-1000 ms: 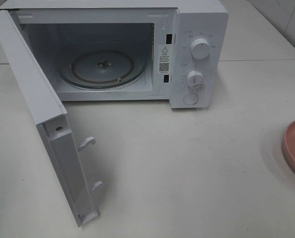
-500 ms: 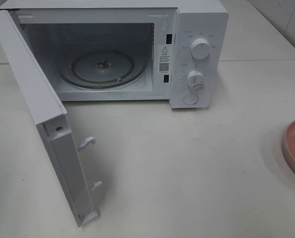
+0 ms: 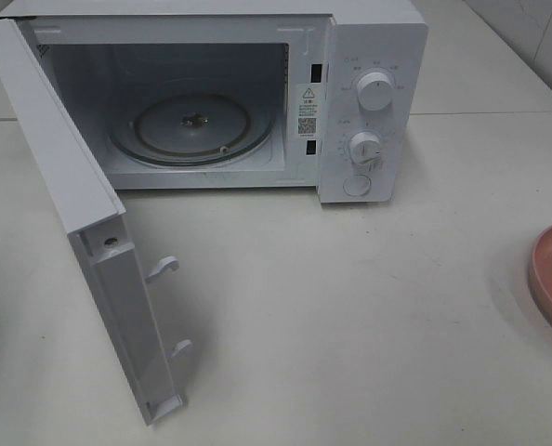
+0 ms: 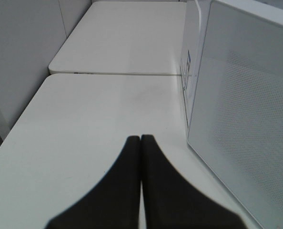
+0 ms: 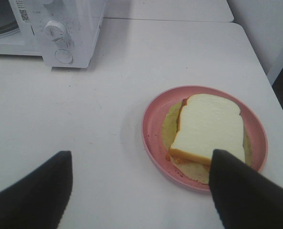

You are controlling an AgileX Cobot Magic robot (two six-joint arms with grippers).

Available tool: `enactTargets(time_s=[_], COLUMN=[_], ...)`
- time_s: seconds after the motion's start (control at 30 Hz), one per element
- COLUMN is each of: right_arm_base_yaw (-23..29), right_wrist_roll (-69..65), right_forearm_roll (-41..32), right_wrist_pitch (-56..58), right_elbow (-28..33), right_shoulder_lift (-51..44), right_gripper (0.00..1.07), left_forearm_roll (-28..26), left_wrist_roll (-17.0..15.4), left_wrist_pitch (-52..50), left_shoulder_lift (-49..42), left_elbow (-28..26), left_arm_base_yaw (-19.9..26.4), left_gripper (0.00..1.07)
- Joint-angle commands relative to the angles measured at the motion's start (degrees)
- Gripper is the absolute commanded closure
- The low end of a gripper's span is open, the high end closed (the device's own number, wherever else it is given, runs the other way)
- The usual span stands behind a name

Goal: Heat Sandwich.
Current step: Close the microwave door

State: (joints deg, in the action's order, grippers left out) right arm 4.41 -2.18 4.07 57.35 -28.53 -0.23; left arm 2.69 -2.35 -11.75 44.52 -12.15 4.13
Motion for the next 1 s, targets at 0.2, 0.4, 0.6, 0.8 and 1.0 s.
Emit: enactTargets(time_s=[0.2, 0.4, 0.6, 0.8, 1.0], right_arm_base_yaw=[-0.5, -0.5, -0.5, -0.5, -0.5], right_wrist_roll=[0.2, 0.2, 0.2, 0.2, 0.2], right_forearm_roll=[-0.2, -0.2, -0.2, -0.2, -0.2], right_wrist_pitch=[-0.2, -0.2, -0.2, -0.2, -0.2], right_elbow=[0.1, 0.1, 0.1, 0.1, 0.1], right_shoulder_lift=[-1.6, -1.6, -1.6, -1.6, -1.6], right_gripper=[0.31, 0.31, 0.31, 0.31, 0.31], left_forearm_roll=[2.7, 7.3, 16.4, 20.3, 19.1], left_wrist_roll=[-0.4, -4.0, -8.3, -11.3, -9.6], left_wrist_pitch=[-20.6, -27.4, -33.1, -40.8, -41.1], left_shoulder_lift=[15.0, 23.1, 28.2, 36.0, 40.5], left_elbow=[0.6, -0.5, -1.7, -3.2, -5.2], left_arm_base_yaw=[-0.3, -0.3, -0.3, -0.8, -6.8], left_gripper=[1.07, 1.07, 1.07, 1.07, 1.07])
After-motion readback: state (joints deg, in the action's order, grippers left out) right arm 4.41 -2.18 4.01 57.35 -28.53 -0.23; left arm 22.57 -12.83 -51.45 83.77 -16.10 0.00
